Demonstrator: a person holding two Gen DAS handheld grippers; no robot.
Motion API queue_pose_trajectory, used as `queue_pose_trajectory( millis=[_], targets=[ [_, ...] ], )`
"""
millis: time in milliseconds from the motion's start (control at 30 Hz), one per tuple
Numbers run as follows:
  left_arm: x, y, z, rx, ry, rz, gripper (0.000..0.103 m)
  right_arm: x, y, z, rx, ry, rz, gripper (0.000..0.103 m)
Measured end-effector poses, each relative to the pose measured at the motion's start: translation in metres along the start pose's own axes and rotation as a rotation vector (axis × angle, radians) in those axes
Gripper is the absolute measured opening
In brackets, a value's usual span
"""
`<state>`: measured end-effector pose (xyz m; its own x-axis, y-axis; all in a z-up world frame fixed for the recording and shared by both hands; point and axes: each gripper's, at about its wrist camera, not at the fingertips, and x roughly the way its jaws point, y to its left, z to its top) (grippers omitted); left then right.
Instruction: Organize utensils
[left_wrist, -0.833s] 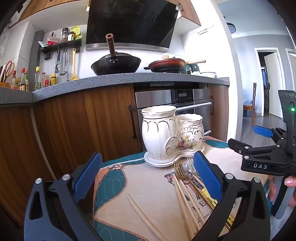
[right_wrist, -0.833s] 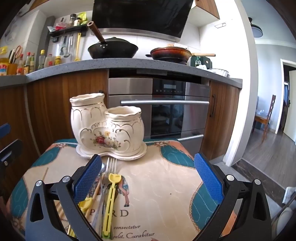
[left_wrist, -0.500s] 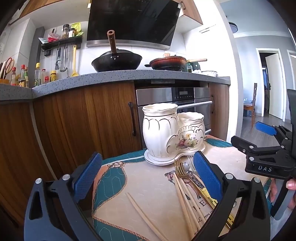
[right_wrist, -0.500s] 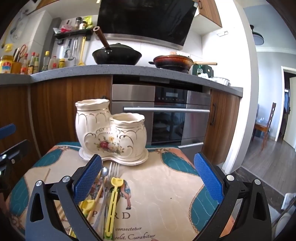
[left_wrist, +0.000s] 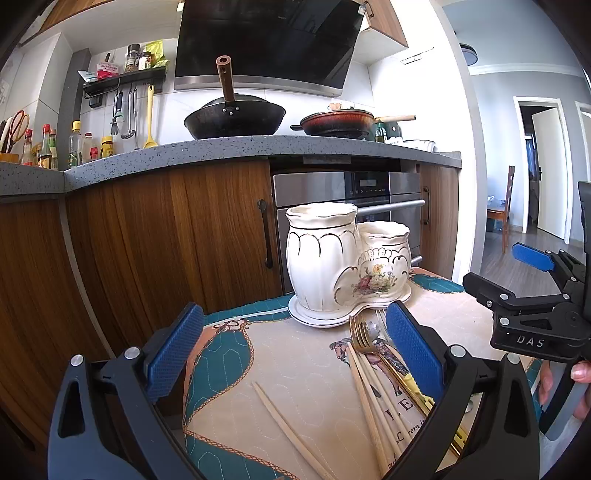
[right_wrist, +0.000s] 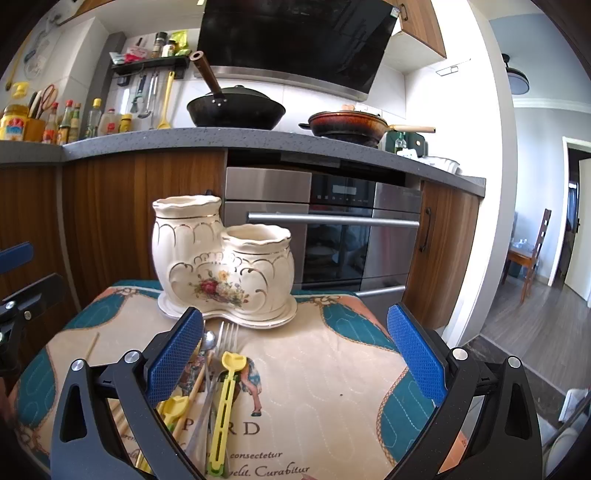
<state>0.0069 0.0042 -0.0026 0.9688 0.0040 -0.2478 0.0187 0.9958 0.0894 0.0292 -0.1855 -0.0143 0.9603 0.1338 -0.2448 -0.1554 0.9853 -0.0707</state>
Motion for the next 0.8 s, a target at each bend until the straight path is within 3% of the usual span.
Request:
queue_pose_trajectory(
  millis=[800],
  targets=[
    [0.0017, 0.0025, -0.0007, -0.007, 0.013, -0.002, 0.098, 0.0003, 0.0016, -0.0011, -0.005, 0.002, 0.000, 0.099]
  ],
)
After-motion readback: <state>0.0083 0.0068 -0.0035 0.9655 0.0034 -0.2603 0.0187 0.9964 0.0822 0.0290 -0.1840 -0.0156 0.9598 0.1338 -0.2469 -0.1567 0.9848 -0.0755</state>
